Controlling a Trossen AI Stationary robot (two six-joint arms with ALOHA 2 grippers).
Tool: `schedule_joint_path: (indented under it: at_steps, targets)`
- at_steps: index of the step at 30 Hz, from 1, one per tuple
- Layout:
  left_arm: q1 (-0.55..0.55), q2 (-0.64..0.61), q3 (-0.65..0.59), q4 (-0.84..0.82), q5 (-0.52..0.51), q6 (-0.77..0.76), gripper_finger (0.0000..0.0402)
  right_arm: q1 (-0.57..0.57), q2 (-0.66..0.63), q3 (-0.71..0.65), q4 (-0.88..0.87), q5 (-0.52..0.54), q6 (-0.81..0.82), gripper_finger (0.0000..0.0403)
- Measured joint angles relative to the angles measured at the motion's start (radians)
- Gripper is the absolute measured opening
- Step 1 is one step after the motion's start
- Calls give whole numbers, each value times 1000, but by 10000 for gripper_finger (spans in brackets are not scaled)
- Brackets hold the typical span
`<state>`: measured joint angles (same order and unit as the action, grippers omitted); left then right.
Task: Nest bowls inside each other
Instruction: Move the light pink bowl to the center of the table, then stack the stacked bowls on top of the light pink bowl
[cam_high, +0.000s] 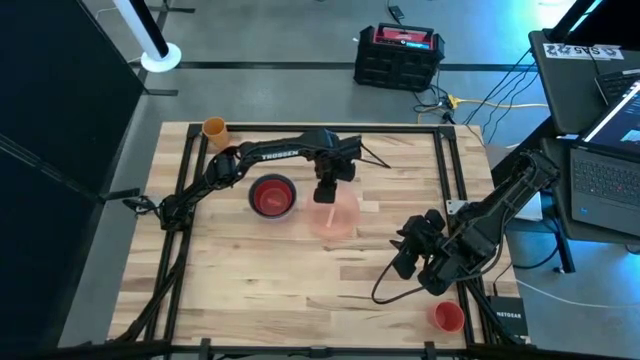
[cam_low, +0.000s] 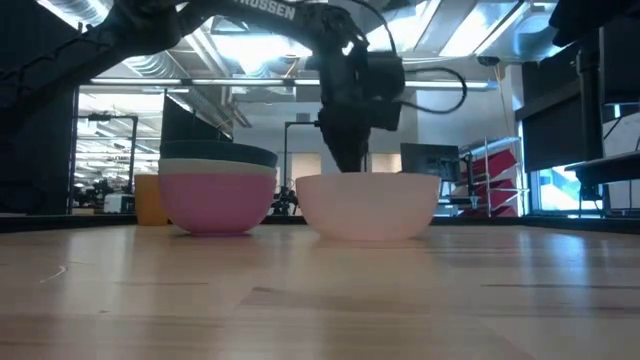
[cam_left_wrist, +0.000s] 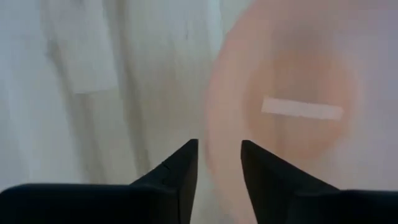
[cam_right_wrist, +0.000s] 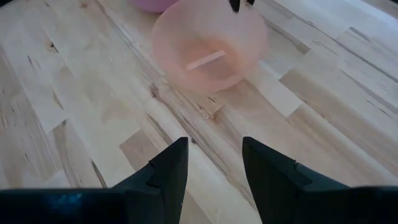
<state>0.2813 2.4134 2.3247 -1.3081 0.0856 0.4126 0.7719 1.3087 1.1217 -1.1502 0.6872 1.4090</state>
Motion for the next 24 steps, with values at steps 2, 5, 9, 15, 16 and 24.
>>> schedule_joint_path:
  at_steps: [2, 5, 9, 15, 16, 24]
  targets:
    - [0, -21, 32, -53, -3, 12, 116, 0, 0, 0, -2, 0, 0, 140]
    - [-3, -114, -8, -100, -13, 41, 117, 0, 0, 0, -4, 0, 0, 140]
    - [12, -211, -86, -139, -18, 105, 117, 0, 0, 0, -1, 10, -10, 140]
    - [38, -352, -219, -184, -23, 208, 117, 1, 0, 0, 4, 29, -29, 140]
    - [42, -376, -242, -191, -24, 225, 117, 1, 0, 0, 5, 33, -32, 140]
    - [78, -550, -430, -229, -30, 376, 117, 1, 0, 0, 17, 63, -59, 140]
